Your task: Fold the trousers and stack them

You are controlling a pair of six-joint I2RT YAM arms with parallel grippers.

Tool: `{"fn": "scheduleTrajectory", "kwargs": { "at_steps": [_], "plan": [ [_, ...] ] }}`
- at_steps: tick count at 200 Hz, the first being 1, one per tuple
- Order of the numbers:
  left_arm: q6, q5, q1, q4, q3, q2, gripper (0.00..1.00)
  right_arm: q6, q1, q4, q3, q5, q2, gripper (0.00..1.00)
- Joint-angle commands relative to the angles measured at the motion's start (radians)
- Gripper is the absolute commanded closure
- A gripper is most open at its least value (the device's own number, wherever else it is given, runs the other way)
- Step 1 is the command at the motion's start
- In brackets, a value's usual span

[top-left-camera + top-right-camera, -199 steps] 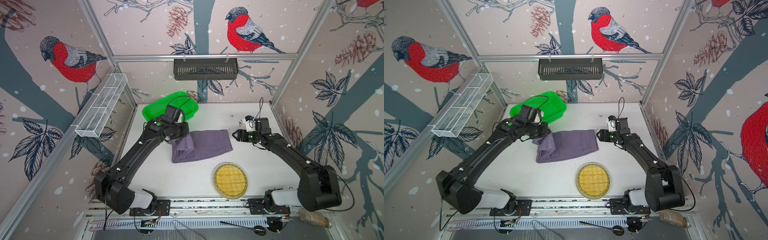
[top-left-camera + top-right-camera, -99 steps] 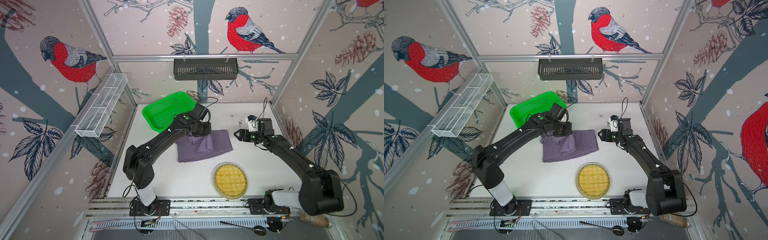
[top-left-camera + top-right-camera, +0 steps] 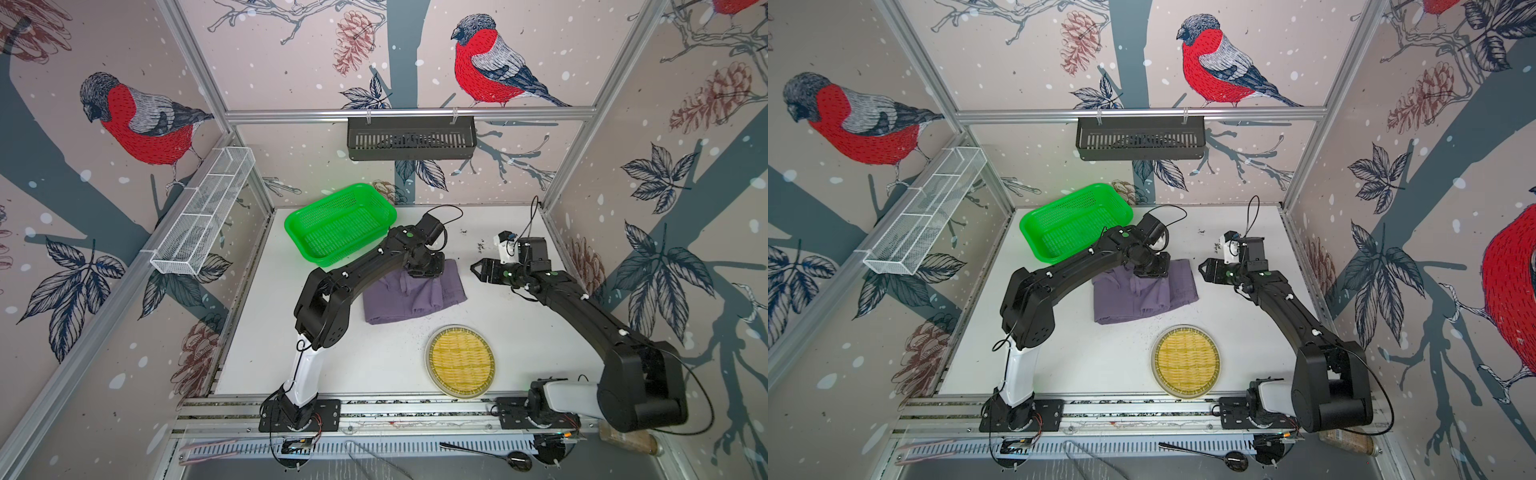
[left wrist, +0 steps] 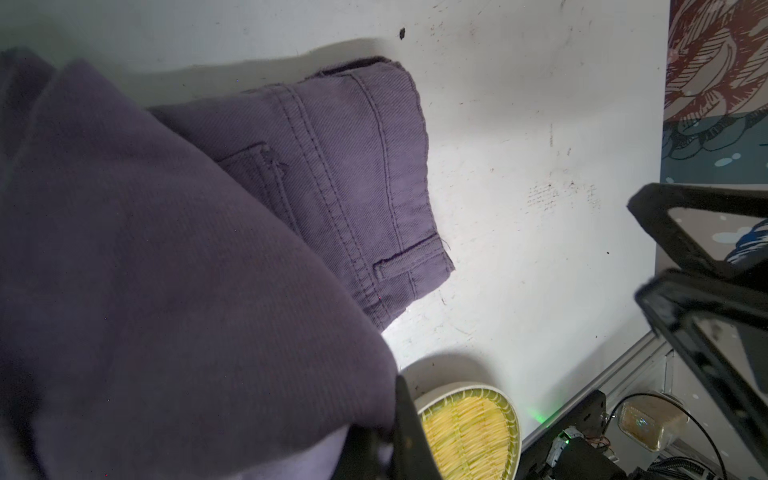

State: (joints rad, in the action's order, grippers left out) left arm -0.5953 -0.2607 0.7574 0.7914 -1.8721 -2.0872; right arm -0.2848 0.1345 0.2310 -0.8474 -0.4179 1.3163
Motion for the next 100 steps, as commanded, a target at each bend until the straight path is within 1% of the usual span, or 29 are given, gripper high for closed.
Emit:
{"fn": "scheduleTrajectory", "kwargs": {
  "at_steps": [1,33,57,81,93,100],
  "plan": [
    [-0.010,-0.038,0.010,-0.041,-0.055,-0.017,1.00,-0.004,-0.003,-0.025,0.004,-0.012,-0.005,0.25],
    [-0.004,-0.038,0.032,0.009,-0.162,-0.058,1.00,-0.007,-0.007,-0.030,0.008,-0.013,0.003,0.25],
    [0.014,-0.007,0.033,0.024,-0.164,-0.081,1.00,-0.008,-0.007,-0.032,0.008,-0.015,0.010,0.25],
    [0.022,-0.024,0.027,0.016,-0.174,-0.139,1.00,-0.009,-0.008,-0.030,0.005,-0.015,0.009,0.25],
    [0.026,-0.019,0.026,0.028,-0.220,-0.173,0.95,-0.007,-0.009,-0.027,0.004,-0.012,0.006,0.25],
    [0.027,-0.012,0.027,0.034,-0.246,-0.190,0.90,-0.008,-0.009,-0.025,0.005,-0.011,0.001,0.25]
  ]
}}
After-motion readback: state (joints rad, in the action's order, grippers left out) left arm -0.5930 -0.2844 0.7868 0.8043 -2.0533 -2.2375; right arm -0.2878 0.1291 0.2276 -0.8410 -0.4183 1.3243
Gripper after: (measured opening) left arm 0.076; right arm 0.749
